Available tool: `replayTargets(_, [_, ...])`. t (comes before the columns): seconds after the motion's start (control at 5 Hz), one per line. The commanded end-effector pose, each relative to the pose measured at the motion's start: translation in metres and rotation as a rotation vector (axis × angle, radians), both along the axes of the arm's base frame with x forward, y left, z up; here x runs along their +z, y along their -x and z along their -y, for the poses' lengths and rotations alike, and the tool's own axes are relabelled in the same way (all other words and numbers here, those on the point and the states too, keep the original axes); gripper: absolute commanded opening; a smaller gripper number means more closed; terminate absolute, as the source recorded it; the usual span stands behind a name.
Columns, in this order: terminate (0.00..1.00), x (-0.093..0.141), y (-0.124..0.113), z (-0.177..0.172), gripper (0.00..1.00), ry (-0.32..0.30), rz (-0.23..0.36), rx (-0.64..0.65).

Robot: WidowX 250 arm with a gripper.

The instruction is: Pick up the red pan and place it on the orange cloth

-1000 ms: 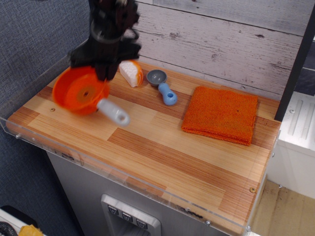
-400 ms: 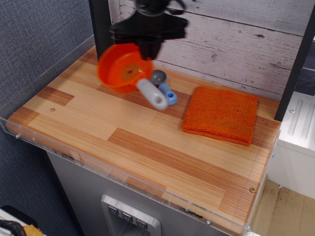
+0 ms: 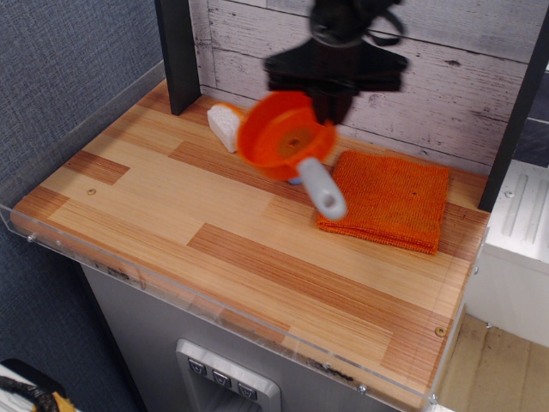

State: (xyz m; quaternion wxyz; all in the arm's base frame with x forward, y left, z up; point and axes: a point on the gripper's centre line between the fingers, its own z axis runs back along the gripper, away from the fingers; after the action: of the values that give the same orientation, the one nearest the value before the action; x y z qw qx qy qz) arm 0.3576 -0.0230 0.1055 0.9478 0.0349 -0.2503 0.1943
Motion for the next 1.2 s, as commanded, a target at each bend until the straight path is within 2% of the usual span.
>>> replayTargets(0.0, [0.0,0.006,0.017,0.055,0.0,0.059,-0.022,-0.171])
replayTargets(0.2, [0.0,-0.007,0.02,0.065,0.0,0.076,-0.065,-0.202])
replayTargets(0.4, [0.0,-0.024,0.02,0.058,0.0,0.085,-0.119,-0.186])
replayTargets(0.6, [0.0,-0.028,0.022,0.054,0.0,0.092,-0.125,-0.171])
replayTargets(0.8, [0.0,-0.029,0.023,0.053,1.0,0.089,-0.14,-0.167])
replayTargets(1.0, [0.0,-0.026,0.023,0.05,1.0,0.079,-0.136,-0.141])
